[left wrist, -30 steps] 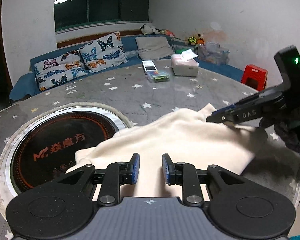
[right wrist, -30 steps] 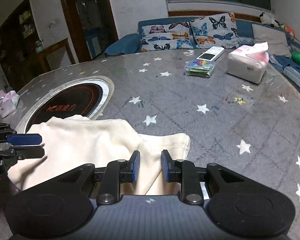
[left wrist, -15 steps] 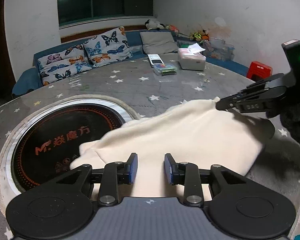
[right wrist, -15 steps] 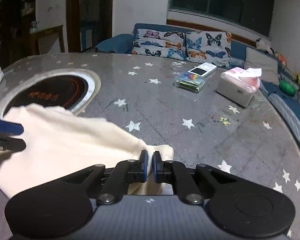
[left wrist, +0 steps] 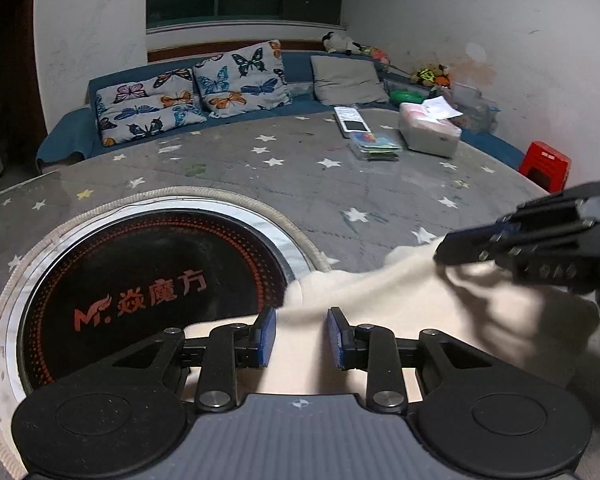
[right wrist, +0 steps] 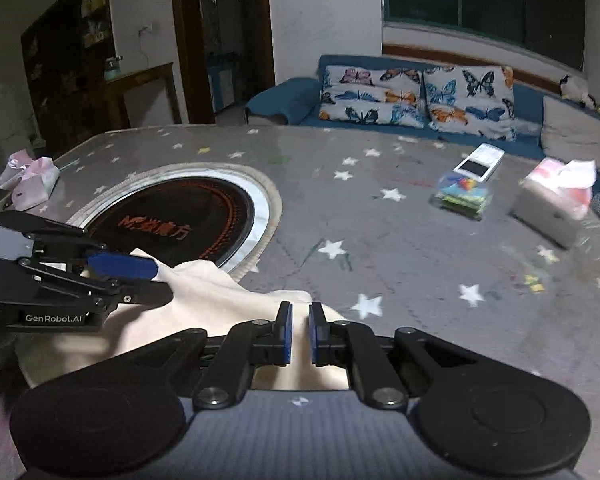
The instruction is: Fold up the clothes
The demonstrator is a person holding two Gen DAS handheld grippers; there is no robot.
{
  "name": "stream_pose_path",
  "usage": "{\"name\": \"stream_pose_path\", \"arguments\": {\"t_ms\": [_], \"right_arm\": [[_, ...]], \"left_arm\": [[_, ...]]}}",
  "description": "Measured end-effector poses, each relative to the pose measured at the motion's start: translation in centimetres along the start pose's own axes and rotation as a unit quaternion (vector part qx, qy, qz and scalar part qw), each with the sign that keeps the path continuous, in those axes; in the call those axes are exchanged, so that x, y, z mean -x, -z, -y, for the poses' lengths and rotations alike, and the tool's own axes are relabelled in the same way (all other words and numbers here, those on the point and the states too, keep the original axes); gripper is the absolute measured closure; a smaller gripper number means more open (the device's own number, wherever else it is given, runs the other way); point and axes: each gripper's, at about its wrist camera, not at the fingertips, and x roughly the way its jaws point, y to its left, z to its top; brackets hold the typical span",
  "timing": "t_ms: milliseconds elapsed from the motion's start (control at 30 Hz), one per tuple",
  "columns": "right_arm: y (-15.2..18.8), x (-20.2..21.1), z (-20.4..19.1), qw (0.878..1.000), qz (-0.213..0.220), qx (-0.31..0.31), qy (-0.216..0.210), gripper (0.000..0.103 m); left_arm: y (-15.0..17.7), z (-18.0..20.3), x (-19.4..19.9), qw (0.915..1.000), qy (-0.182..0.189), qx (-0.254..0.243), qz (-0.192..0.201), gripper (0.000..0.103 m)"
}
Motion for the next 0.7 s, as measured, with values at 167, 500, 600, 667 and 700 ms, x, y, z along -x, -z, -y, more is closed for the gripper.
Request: {"name": "stream_pose_path", "arguments": {"t_ms": [167,500,600,667,700], "right_arm": [[0.2,-0.9,0.1,1.000,-0.010,-0.001,0.011,0.096],[2.9,6.1,-1.2,1.000,0.006,0.025,0.004,0.095],[4.3,7.4,-1.7,1.000,0.007,0.028,0.002,0.095],[5.0,7.9,-1.9,1.000,0.009,0.028,0.008,0.095],[5.3,8.0,-1.7,1.000,0.007,0.022,0.008,0.095]], "left_arm": [[-0.1,-0.1,-0.2,1.0000,-0.005,0.005,-0.007,0.071],[0.9,3.0,4.1,0.9990,0.036,-0.005,0.027,0.071],[2.0,4.3,4.8,0.9985,0.044,-0.016,0.028,0.071],[2.8,4.7,4.9,0.9986,0.044,-0.018,0.023,0.071],[3.2,4.8,4.8,0.9988,0.042,-0.018,0.020,0.071]]}}
